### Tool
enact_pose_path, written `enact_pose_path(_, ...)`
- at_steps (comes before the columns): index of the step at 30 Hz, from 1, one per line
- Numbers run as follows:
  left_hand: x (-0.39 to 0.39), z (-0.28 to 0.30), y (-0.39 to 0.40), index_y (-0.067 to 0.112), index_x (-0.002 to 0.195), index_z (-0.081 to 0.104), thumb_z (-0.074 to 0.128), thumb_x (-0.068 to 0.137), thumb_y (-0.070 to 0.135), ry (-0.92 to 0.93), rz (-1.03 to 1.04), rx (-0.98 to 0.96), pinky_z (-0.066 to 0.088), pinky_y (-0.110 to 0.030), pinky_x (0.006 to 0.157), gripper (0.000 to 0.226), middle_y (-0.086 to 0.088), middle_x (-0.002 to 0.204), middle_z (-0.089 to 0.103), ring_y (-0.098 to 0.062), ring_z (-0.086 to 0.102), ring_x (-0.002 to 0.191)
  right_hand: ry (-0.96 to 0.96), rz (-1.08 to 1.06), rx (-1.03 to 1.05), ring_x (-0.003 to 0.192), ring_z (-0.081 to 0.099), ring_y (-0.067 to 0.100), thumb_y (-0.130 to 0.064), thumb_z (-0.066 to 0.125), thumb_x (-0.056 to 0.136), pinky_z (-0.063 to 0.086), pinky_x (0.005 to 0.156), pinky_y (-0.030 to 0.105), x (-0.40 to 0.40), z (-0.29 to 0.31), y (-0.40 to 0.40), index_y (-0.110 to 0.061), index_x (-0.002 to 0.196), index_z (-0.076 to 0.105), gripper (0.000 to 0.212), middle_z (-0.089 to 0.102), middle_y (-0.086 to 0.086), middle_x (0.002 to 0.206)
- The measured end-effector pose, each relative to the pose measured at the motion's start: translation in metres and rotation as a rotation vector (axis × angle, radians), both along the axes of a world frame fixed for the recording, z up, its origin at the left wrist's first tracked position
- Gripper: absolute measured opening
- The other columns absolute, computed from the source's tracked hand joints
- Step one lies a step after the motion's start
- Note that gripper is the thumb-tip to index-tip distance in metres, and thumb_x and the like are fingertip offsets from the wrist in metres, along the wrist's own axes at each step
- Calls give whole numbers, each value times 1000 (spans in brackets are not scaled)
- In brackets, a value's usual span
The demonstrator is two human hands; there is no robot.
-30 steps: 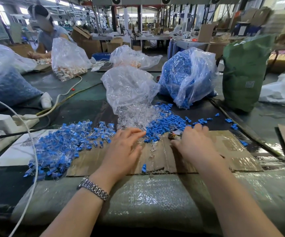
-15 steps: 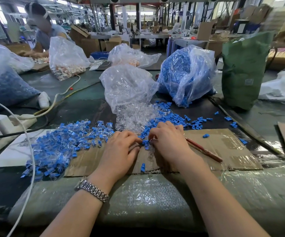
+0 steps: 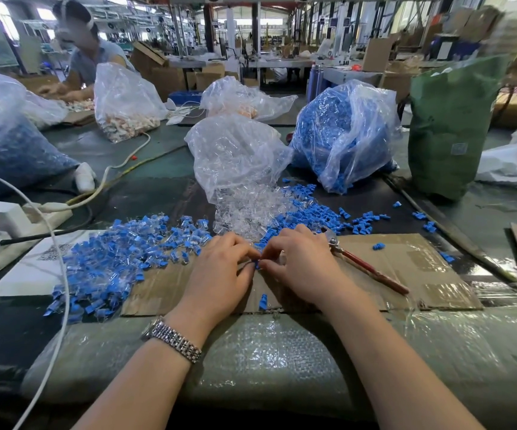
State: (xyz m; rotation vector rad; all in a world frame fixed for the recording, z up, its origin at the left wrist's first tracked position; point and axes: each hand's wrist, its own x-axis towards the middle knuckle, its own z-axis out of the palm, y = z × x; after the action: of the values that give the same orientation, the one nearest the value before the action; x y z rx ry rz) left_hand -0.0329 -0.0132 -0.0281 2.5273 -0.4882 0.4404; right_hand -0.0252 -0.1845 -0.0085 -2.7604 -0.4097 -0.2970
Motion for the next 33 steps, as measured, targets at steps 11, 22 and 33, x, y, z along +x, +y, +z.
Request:
enact_pose_path(11,-1,0,5,30,100,70,65,94,16,-75,106,-45,45,-34,95,16,20,94,55,-6,54,96,28,3,17,102,49,15,-39,70,91,33,91,40,2,7,1,-32,97,70,9,68,-10,98)
enact_pose_path(22,5,-4,4,36,134,59,52,101,30,10,122,115,32,-39,109,33,16,123,58,-8,48,118,-105,-40,504,88,62,12,-12,68,92,55,84,32,0,8,-13,-16,100,65,10,64,-4,97)
enact_pose_path(33,0,4,0,33,100,64,73,91,31,-10,55,-14,43,-33,102,13,19,94,61,-4,57,90,-3,-53,611,81,67,1,-11,78,86,58,85,28,3,2,-18,-26,90,74,16,71,-14,85)
